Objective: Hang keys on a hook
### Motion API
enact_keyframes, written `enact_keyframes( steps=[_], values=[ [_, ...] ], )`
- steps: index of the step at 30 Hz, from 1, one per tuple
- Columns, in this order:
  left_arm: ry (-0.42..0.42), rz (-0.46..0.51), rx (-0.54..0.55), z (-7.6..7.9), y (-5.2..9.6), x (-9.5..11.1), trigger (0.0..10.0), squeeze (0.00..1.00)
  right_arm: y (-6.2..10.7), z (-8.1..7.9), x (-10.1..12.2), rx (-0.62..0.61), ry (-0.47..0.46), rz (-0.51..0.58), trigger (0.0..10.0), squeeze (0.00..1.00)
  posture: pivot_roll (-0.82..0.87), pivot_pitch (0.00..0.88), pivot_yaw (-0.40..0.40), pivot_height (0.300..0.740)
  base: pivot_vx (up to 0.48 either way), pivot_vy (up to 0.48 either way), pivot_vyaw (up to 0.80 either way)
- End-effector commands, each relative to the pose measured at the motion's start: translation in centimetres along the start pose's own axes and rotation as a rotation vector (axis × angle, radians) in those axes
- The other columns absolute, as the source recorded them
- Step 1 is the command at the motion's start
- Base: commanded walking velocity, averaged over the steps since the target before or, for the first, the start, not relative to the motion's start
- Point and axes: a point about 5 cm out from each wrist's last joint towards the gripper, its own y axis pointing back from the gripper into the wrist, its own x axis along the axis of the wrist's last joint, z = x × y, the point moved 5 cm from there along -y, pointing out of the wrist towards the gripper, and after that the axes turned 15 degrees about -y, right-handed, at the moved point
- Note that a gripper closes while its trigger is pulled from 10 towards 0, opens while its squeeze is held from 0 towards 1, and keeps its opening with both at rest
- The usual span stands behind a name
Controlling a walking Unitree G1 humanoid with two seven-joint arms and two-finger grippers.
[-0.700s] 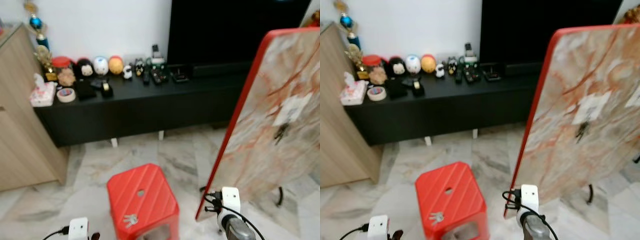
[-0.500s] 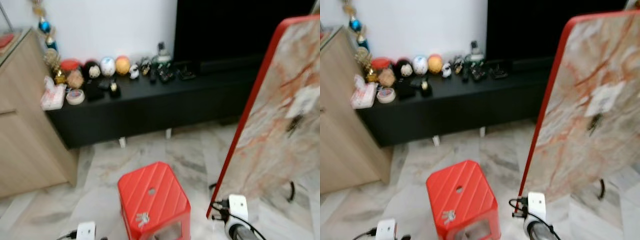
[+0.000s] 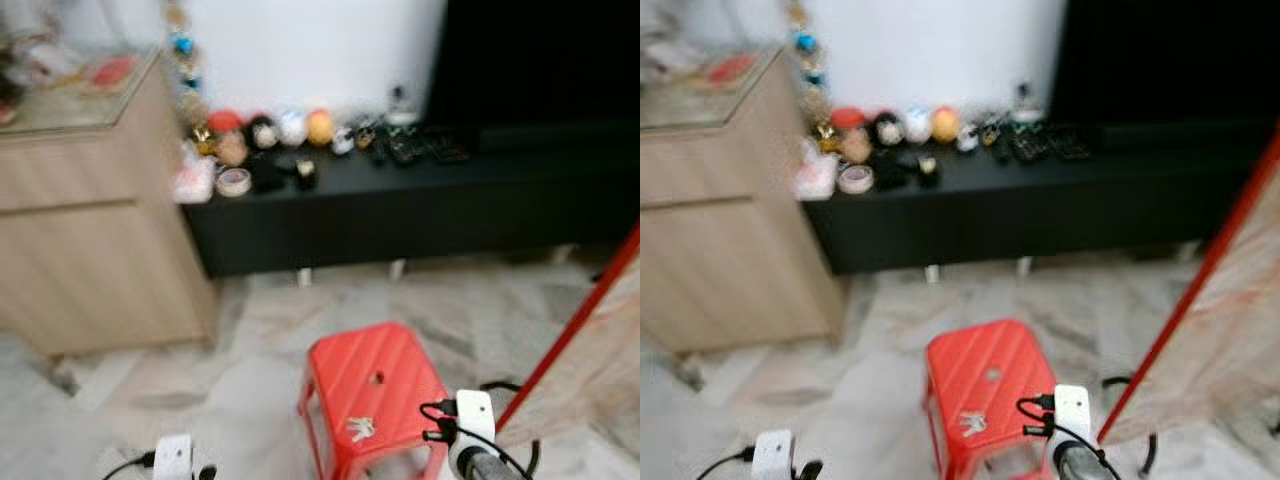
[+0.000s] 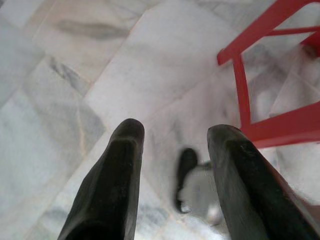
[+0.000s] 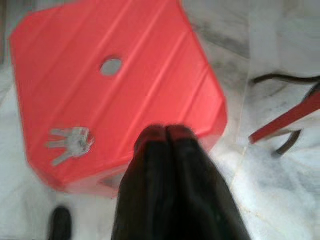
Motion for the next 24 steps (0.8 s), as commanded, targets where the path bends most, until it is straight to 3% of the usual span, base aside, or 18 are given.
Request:
enact_keyframes(
  steps=[1, 17, 24],
  values=[
    [-0.013, -0.014, -0.005, 0.02, 0.07, -0.35, 10.0, 0.00, -0.05, -0.09, 0.07, -0.001, -0.012, -0.002, 10.0, 0.00, 0.04, 0.000, -0.052, 0.740, 0.000, 0.000, 0.00],
    [-0.013, -0.020, -0.008, 0.08, 0.04, -0.37, 10.0, 0.00, -0.12, -0.34, 0.09, 0.004, -0.009, -0.006, 10.0, 0.00, 0.04, 0.000, -0.054, 0.740, 0.000, 0.000, 0.00],
    [-0.010, -0.031, -0.010, -0.09, 0.03, -0.51, 10.0, 0.00, -0.11, -0.31, 0.09, 0.005, 0.002, -0.006, 10.0, 0.00, 0.04, 0.000, -0.055, 0.740, 0.000, 0.000, 0.80]
  ],
)
